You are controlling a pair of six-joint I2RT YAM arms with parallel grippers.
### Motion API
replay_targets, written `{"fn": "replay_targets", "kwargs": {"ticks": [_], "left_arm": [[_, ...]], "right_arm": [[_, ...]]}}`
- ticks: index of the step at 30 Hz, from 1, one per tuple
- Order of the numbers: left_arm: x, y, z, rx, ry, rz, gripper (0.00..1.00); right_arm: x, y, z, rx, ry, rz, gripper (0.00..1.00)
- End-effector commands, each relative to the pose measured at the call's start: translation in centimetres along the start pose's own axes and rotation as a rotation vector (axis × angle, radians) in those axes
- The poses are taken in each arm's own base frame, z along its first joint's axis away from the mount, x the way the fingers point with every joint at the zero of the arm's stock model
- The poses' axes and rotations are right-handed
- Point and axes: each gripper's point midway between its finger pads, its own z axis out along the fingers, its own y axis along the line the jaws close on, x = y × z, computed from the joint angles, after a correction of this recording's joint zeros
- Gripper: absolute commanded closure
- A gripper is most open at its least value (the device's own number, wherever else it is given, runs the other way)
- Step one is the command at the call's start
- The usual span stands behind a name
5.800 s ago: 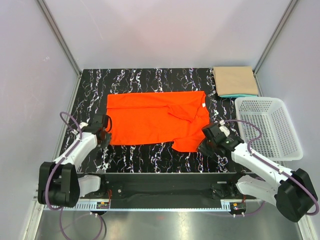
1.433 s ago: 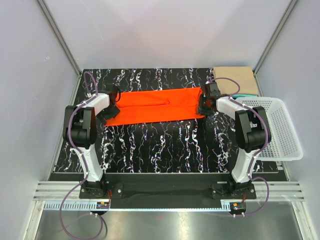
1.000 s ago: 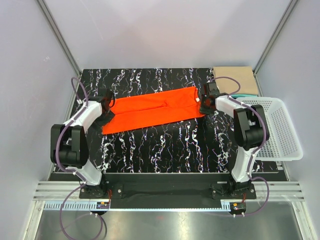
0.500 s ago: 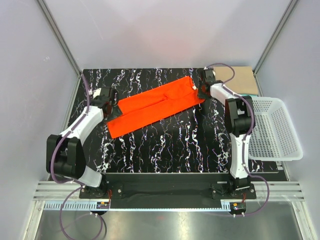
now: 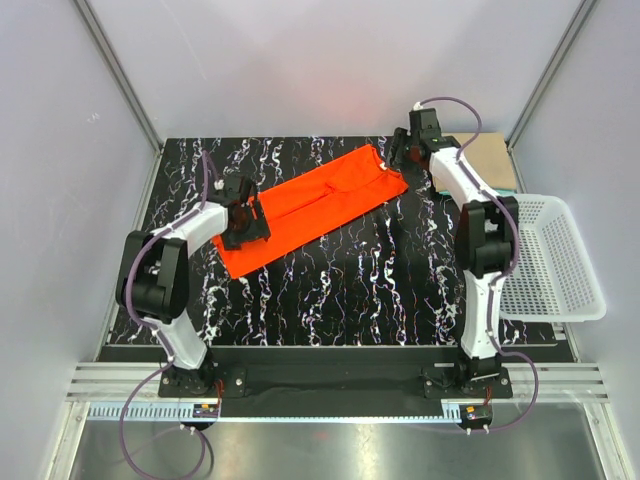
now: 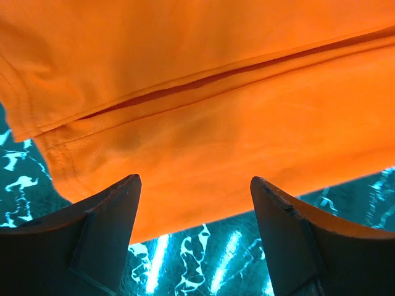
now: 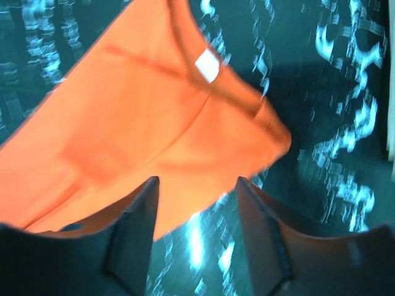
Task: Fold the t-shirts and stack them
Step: Fold the tshirt
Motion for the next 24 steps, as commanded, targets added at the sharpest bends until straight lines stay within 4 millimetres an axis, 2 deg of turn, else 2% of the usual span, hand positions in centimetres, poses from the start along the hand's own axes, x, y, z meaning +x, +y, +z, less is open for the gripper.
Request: {"fn": "replay_targets", "kwargs": {"ticks": [1, 2, 3, 5, 6, 7, 8, 10, 11, 13, 15, 18, 20, 21, 22, 24], "left_arm": [[1.4, 0.9, 0.9, -0.024, 0.039, -0.073, 0.22], [1.9, 1.6, 1.4, -0.051, 0.053, -0.086, 0.22], [2.8, 2.2, 1.8, -0.068, 0.074, -0.098, 0.22], [3.3, 2.9, 2.0, -0.078, 0.086, -0.152, 0.22], [4.0, 3.3, 2.2, -0.077, 0.096, -0.170, 0.22], [3.9, 3.2, 1.6, -0.060, 0.076, -0.201, 0.22], [4.7, 3.5, 1.6, -0.059, 0.081, -0.232, 0.22], [4.7, 3.2, 0.4, -0.032, 0.044, -0.265, 0.22], [5.8, 3.6, 0.3, -0.038, 0.056, -0.277, 0.22], [6.4, 3.9, -0.3, -0.039, 0.047, -0.317, 0.22], [8.1, 4.8, -0.4, -0.072, 0.078, -0.344, 0.22], [9.2, 5.1, -1.0, -0.070, 0.079, -0.378, 0.21], [8.8, 4.3, -1.8, -0.015, 0.061, -0.388, 0.21], [8.4, 3.7, -2.1, 0.014, 0.049, -0.384, 0.21], [8.2, 2.7, -2.6, 0.065, 0.059, -0.361, 0.21], [7.2, 1.1, -3.3, 0.126, 0.054, -0.310, 0.21]], "right_arm": [[-2.0, 2.6, -5.9, -0.108, -0.046, 0.106, 0.38], [-2.3, 3.2, -7.1, -0.136, -0.058, 0.141, 0.37], [-1.1, 3.2, -6.8, -0.149, -0.045, 0.161, 0.36], [-0.9, 3.6, -8.0, -0.184, -0.056, 0.214, 0.35], [0.3, 3.3, -7.5, -0.184, -0.045, 0.227, 0.35], [0.3, 3.2, -8.1, -0.189, -0.055, 0.240, 0.35], [1.5, 2.8, -7.6, -0.189, -0.043, 0.261, 0.35], [2.0, 2.4, -7.5, -0.199, -0.056, 0.280, 0.36], [2.3, 2.3, -7.3, -0.210, -0.059, 0.298, 0.35], [3.2, 2.1, -6.3, -0.248, -0.055, 0.332, 0.36], [3.2, 1.4, -5.5, -0.291, -0.085, 0.395, 0.37], [3.7, 0.6, -3.9, -0.311, -0.088, 0.449, 0.38], [4.6, 0.1, -2.3, -0.300, -0.065, 0.453, 0.38], [4.3, 0.2, -1.9, -0.303, -0.070, 0.454, 0.39], [5.1, -0.3, -0.8, -0.289, -0.049, 0.460, 0.39], [5.3, -1.1, 0.2, -0.257, -0.041, 0.486, 0.40]]}}
